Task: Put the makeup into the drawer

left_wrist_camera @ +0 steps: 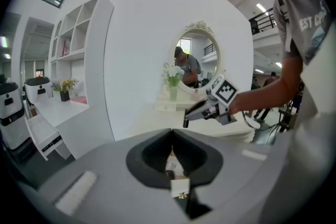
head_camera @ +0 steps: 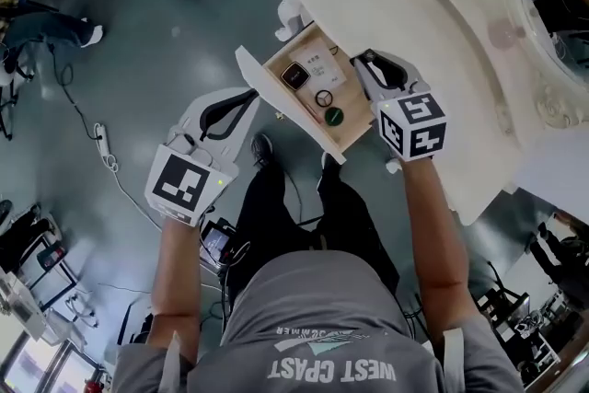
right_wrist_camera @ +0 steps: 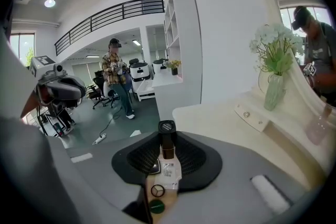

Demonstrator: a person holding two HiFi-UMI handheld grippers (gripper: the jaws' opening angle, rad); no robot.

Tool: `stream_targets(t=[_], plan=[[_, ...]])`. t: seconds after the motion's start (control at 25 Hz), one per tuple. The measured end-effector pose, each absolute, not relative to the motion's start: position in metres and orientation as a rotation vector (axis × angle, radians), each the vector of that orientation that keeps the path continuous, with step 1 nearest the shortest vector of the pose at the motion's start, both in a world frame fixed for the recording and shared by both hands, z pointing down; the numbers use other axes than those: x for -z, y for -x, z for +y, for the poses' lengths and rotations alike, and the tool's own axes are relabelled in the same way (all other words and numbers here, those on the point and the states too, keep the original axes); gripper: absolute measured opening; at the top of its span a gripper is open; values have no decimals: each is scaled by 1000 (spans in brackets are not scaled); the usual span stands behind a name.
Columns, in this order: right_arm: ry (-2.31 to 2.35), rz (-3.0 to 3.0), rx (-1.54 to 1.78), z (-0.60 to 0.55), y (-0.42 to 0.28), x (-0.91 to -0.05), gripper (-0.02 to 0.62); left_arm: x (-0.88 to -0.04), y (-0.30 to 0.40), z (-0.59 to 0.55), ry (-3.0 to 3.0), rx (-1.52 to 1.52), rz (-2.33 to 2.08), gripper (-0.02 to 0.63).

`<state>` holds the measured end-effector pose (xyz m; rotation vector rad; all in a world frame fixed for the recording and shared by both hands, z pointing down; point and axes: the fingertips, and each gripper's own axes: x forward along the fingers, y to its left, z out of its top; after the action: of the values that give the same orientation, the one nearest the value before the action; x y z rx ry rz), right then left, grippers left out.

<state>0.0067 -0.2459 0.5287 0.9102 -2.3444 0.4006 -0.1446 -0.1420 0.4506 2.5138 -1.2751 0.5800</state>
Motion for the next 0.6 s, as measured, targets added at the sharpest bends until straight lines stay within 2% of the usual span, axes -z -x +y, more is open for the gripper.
stream_targets(t=[0.6], plan=[[-852, -2266, -457, -174, -32, -592, 94, -456, 117, -125, -2527, -597, -1218, 3]])
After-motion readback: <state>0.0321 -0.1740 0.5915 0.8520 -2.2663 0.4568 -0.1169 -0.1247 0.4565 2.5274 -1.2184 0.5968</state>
